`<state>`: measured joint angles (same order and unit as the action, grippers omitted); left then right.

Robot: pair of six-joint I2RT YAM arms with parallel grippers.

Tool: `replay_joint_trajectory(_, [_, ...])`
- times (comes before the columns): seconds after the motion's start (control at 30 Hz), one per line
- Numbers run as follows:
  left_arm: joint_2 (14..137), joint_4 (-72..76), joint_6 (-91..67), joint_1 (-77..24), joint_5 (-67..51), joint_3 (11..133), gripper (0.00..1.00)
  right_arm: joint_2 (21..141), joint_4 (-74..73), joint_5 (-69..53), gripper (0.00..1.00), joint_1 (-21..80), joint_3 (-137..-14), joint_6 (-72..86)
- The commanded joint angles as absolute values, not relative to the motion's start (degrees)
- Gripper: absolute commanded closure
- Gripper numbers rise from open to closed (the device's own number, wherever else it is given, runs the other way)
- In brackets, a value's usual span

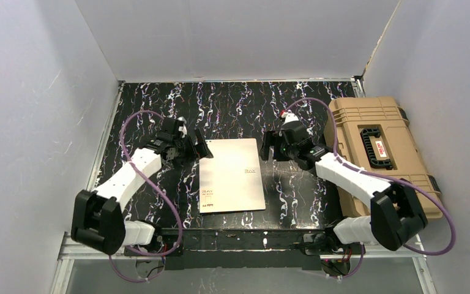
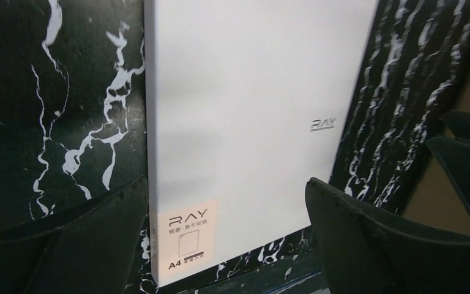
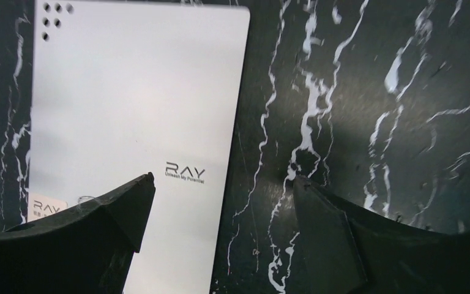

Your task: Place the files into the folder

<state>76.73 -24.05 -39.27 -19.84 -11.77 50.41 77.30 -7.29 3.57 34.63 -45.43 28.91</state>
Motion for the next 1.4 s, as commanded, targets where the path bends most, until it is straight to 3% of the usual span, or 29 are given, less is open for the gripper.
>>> replay_joint_trajectory(0.0, [69.9, -31.1, -35.8, -20.0, -8.1, 56.2, 0.02, 73.0, -10.9, 8.8, 0.07, 34.2, -51.3, 21.6])
replay_joint_trajectory(0.17, [65.2, -35.3, -32.6, -20.0, -5.5, 60.7, 0.02, 69.6, -12.3, 11.7, 0.02, 34.3, -53.8, 19.1])
replay_joint_trajectory(0.6, [52.4, -38.2, -24.9, -20.0, -2.2, 64.8, 0.02, 62.9, -14.4, 14.1, 0.01, 34.2, -58.8, 27.0])
replay_joint_trajectory(1.03, [39.4, -30.0, -18.7, -20.0, -8.7, 56.9, 0.02, 55.2, -12.8, 3.6, 0.01, 34.2, -60.0, 22.8])
replay_joint_trajectory(1.37, [35.5, -24.9, -18.7, -20.0, -12.1, 50.7, 0.02, 48.8, -13.6, 5.9, 0.01, 34.2, -58.4, 20.4])
